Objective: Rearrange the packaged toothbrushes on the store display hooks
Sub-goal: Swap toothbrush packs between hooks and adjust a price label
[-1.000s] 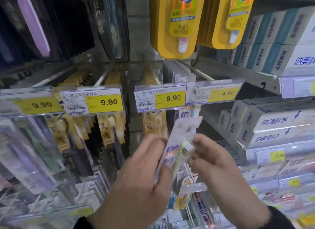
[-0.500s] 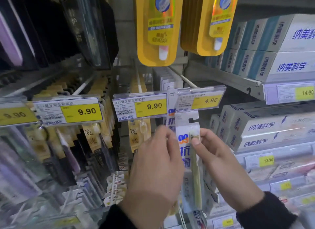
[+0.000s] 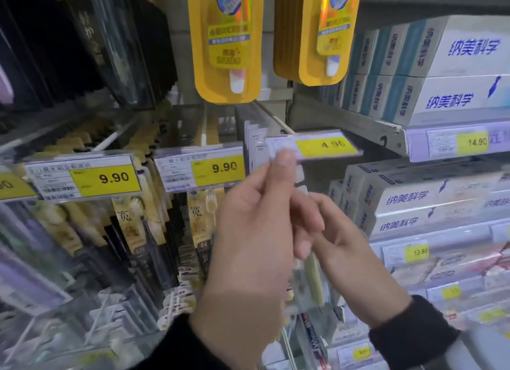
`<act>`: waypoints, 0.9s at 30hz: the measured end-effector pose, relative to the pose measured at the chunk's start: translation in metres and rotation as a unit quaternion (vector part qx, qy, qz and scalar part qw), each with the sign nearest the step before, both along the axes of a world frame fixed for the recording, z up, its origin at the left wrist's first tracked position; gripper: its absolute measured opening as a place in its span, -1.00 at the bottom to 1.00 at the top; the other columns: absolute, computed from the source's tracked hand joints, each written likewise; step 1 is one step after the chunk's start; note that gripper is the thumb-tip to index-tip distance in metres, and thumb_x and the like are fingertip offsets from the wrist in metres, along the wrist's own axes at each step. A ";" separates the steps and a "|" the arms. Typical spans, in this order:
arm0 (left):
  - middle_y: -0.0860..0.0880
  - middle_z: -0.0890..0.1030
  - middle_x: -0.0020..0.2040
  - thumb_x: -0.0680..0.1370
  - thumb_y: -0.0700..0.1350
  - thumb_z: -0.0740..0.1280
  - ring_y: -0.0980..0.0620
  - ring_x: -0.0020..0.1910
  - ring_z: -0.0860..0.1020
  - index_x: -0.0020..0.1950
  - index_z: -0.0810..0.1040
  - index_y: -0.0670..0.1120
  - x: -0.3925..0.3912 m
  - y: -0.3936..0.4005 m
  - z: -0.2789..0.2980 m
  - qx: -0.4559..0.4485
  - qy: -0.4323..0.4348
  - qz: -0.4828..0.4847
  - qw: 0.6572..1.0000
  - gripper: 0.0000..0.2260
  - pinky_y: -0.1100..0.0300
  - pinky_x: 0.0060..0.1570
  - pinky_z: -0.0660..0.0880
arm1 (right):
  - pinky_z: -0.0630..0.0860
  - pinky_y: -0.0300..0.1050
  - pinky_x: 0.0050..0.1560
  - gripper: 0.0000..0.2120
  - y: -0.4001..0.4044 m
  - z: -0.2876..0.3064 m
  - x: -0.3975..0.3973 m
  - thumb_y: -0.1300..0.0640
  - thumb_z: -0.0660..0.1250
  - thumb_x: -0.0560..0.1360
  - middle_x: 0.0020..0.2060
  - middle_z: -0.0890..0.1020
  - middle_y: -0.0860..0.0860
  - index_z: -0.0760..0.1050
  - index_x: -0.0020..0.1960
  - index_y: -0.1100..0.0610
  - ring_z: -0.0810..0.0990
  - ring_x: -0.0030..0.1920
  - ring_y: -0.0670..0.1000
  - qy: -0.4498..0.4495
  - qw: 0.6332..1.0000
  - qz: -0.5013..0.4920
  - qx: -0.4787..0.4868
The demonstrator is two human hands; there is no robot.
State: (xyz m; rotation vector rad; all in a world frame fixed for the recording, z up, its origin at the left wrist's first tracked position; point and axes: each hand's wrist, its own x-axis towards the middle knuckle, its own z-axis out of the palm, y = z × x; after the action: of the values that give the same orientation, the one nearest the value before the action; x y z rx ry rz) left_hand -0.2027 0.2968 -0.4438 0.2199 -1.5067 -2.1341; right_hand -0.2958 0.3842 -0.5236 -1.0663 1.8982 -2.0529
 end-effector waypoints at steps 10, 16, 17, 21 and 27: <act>0.03 0.39 -0.54 0.58 0.05 0.32 0.16 -0.69 0.21 -0.04 0.68 -0.15 -0.001 -0.014 0.026 0.042 0.004 -0.032 0.999 -0.71 0.34 -0.66 0.12 | 0.56 -0.20 0.11 -0.78 0.003 -0.001 -0.003 0.19 0.22 0.66 0.10 0.70 0.01 0.51 0.28 0.10 0.66 0.10 -0.10 -0.016 0.999 0.009 -0.032; 0.00 0.39 -0.53 0.57 0.04 0.33 0.14 -0.67 0.21 -0.05 0.70 -0.14 0.002 -0.014 0.024 0.030 0.006 -0.034 0.999 -0.72 0.34 -0.66 0.18 | 0.50 -0.14 0.17 -0.81 -0.008 0.001 -0.009 0.20 0.21 0.68 0.09 0.69 -0.06 0.50 0.25 0.06 0.63 0.17 -0.10 -0.002 1.000 0.007 -0.017; -0.01 0.39 -0.53 0.57 0.03 0.33 0.13 -0.67 0.21 -0.06 0.70 -0.14 0.002 -0.015 0.023 0.025 0.006 -0.035 0.999 -0.73 0.34 -0.66 0.18 | 0.51 -0.13 0.17 -0.81 -0.008 0.001 -0.009 0.19 0.21 0.68 0.10 0.69 -0.05 0.49 0.26 0.07 0.63 0.17 -0.10 -0.001 1.000 0.011 -0.016; -0.01 0.39 -0.55 0.58 0.01 0.33 0.13 -0.67 0.21 -0.03 0.70 -0.16 0.005 -0.019 0.020 0.013 -0.003 -0.038 0.999 -0.74 0.35 -0.67 0.21 | 0.53 -0.24 0.13 -0.78 -0.008 0.005 -0.004 0.21 0.19 0.68 0.10 0.70 -0.10 0.48 0.29 0.11 0.64 0.16 -0.16 -0.010 0.999 0.034 -0.022; -0.03 0.39 -0.53 0.59 -0.02 0.32 0.12 -0.67 0.20 0.02 0.68 -0.19 0.008 -0.020 0.017 0.005 -0.009 -0.042 0.999 -0.74 0.34 -0.64 0.20 | 0.55 -0.19 0.11 -0.82 -0.008 0.004 -0.004 0.15 0.21 0.68 0.04 0.69 -0.09 0.49 0.25 0.06 0.65 0.10 -0.14 0.008 1.000 -0.014 -0.015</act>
State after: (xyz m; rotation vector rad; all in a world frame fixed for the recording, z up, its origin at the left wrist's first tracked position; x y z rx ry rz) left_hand -0.1946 0.2771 -0.4266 0.1842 -1.5414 -2.2106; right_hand -0.3002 0.3758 -0.5193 -1.0716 1.9060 -2.0990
